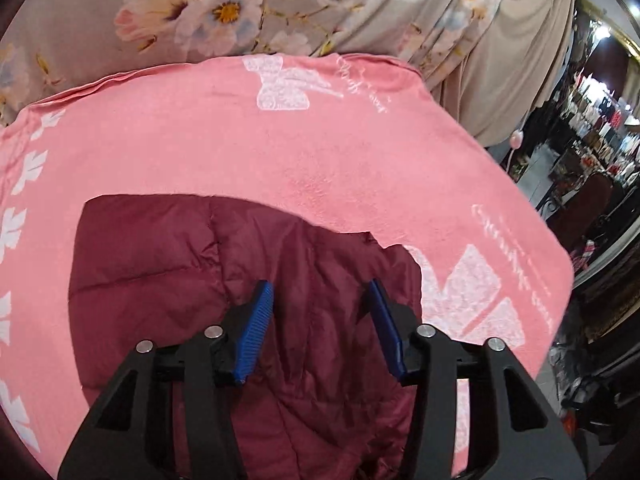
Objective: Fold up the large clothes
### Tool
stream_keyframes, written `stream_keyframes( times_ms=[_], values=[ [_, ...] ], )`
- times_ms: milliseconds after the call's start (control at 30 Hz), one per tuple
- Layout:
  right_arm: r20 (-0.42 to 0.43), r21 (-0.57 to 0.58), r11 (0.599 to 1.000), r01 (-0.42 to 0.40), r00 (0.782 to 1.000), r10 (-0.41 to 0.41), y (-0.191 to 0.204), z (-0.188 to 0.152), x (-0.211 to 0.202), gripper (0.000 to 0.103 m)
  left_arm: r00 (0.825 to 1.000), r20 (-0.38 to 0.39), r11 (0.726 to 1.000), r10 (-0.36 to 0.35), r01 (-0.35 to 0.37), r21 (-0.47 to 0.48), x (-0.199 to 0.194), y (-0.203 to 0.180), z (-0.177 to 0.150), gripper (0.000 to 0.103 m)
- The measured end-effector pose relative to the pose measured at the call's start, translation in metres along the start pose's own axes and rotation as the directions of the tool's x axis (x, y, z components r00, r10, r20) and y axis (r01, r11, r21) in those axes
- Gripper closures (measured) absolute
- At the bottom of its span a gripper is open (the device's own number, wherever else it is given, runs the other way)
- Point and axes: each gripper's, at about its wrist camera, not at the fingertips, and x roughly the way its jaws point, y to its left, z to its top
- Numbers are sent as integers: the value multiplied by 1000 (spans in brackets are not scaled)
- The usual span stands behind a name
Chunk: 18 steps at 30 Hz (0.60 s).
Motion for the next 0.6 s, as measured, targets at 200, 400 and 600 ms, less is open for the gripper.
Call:
stream_keyframes(
  times_ms=[200,400,600],
  values=[
    [108,26,1000,-4,994,1,-17,25,-26,97,999,-24,999,35,-34,30,37,-12,14,69],
    [70,130,989,64,995,-74,-60,12,-17,98,998,-42,998,42,-40,38,74,-27,16,72],
    [14,184,978,95,995,-99,-86,-2,3,98,995,-43,994,88,-85,64,98,-37,14,74]
  ],
)
